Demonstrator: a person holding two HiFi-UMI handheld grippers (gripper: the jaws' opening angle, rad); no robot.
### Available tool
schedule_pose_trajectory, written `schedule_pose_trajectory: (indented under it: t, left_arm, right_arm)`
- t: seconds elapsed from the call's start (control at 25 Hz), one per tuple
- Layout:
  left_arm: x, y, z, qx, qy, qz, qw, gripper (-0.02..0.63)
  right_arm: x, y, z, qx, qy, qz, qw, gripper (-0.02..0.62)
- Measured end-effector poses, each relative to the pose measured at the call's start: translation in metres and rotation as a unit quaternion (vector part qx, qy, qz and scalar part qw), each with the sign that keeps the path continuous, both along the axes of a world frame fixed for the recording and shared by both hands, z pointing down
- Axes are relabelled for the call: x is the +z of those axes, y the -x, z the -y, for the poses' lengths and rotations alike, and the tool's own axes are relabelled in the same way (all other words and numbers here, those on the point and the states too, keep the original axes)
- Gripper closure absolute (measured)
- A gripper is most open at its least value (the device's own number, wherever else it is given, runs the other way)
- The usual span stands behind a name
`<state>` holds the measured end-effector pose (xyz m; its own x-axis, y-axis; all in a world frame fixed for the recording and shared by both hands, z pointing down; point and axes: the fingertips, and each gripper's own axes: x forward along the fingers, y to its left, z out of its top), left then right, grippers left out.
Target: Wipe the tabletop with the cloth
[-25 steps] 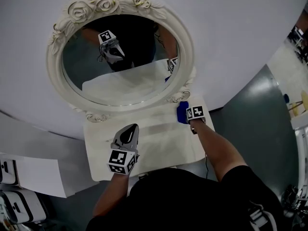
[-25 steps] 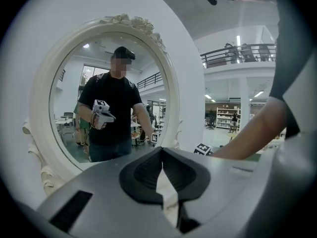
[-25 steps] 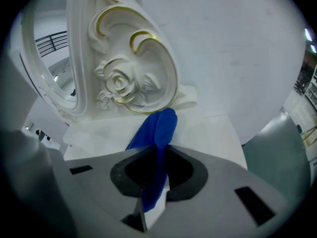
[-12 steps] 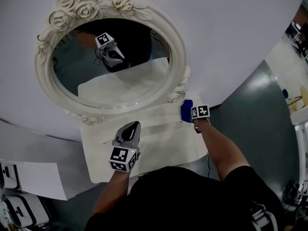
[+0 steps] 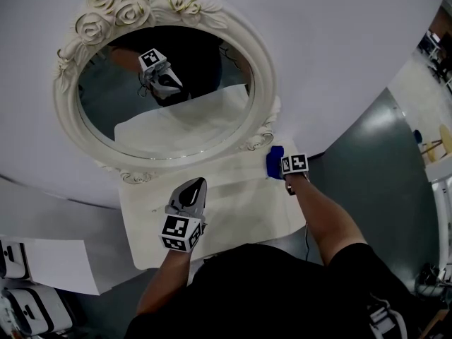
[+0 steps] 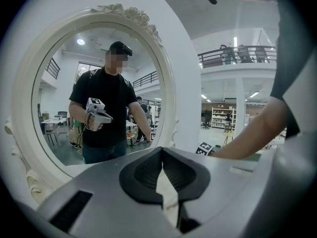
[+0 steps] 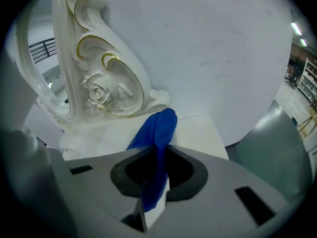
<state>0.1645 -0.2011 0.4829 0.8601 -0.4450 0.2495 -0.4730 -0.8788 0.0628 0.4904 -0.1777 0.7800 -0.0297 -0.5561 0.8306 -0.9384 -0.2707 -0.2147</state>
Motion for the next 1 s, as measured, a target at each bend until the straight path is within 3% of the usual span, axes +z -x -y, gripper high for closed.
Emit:
schedule_pose_trajectory:
  t: [0.2, 0.48, 1.0]
  left_arm:
    - [-0.004, 0.018, 0.0, -0.004, -0.006, -0.002, 1.0, 0.595]
    - [-0.007, 0.043, -0.011, -0.004, -0.01, 0.001, 0.9999, 0.595]
    - [-0.022, 0.09, -0.033, -0.01, -0.024, 0.001, 0.9997, 0.595]
  right_arm:
    - [-0.014, 0.014, -0.002, -0.018, -0.015, -0.012, 1.0, 0.557]
    - [-0.058, 0.055, 0.0, -0.033, -0.081, -0.005, 0.996, 0.557]
    - [-0.17, 0.165, -0.003, -0.121, -0.208, -0.035, 0.97, 0.558]
